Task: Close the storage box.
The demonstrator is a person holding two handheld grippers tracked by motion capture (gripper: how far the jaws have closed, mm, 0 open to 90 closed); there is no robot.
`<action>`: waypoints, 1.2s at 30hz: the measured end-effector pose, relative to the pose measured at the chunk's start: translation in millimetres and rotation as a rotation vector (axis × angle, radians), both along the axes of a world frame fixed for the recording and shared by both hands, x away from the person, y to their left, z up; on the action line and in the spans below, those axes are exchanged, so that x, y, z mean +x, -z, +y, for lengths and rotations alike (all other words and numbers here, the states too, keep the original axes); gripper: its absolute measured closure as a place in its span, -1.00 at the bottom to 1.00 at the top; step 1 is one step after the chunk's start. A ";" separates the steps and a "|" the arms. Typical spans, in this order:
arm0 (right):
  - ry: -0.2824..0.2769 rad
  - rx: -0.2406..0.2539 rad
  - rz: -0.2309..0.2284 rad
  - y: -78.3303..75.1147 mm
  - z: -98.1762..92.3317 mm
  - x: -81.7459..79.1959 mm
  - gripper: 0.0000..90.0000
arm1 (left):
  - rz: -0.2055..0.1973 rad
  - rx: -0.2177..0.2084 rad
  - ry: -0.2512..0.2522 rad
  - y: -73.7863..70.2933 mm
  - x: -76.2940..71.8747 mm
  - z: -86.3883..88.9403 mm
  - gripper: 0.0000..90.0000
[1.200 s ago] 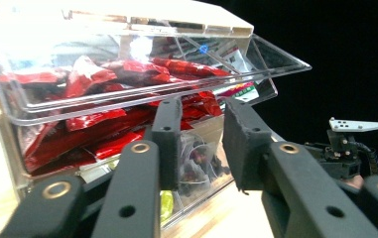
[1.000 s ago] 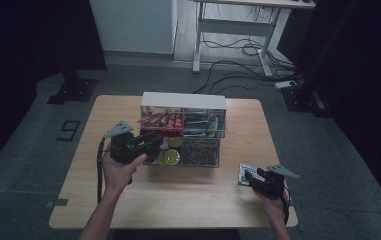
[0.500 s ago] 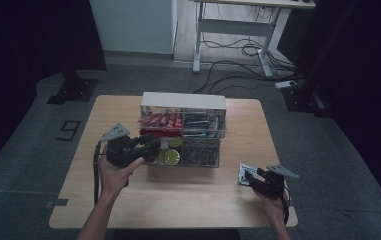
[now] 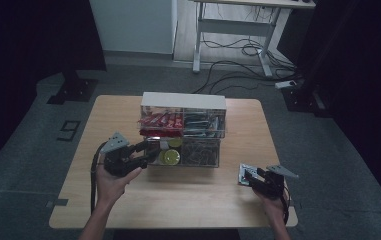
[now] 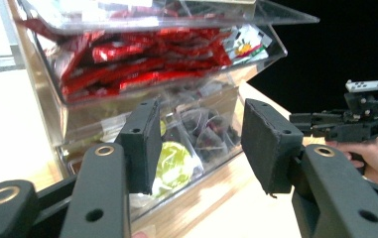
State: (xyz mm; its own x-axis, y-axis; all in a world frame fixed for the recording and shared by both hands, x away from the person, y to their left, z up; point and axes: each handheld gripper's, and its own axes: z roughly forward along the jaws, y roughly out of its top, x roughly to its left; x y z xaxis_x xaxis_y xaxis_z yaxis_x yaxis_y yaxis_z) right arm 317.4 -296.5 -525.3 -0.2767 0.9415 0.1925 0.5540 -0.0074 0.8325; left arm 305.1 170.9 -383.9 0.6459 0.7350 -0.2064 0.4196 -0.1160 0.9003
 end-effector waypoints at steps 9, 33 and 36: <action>-0.008 -0.003 -0.024 -3.6 2.4 -2.3 -0.11 | -0.012 0.062 -0.026 19.0 -13.7 2.3 0.05; -0.061 -0.024 -0.043 -3.5 15.1 -5.3 -0.13 | 0.128 0.180 -0.098 108.9 -15.4 24.3 -0.07; -0.073 -0.034 -0.042 -2.1 19.2 -4.9 -0.13 | 0.140 0.198 -0.103 115.1 -13.7 26.1 -0.10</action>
State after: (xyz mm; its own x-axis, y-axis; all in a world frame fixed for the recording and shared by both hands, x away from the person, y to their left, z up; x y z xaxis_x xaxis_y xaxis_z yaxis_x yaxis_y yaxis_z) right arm 312.4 -277.3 -523.2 -0.3524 0.9241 0.1475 0.5166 0.0606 0.8541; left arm 291.4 197.1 -499.0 0.5409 0.8303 -0.1340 0.5571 -0.2343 0.7967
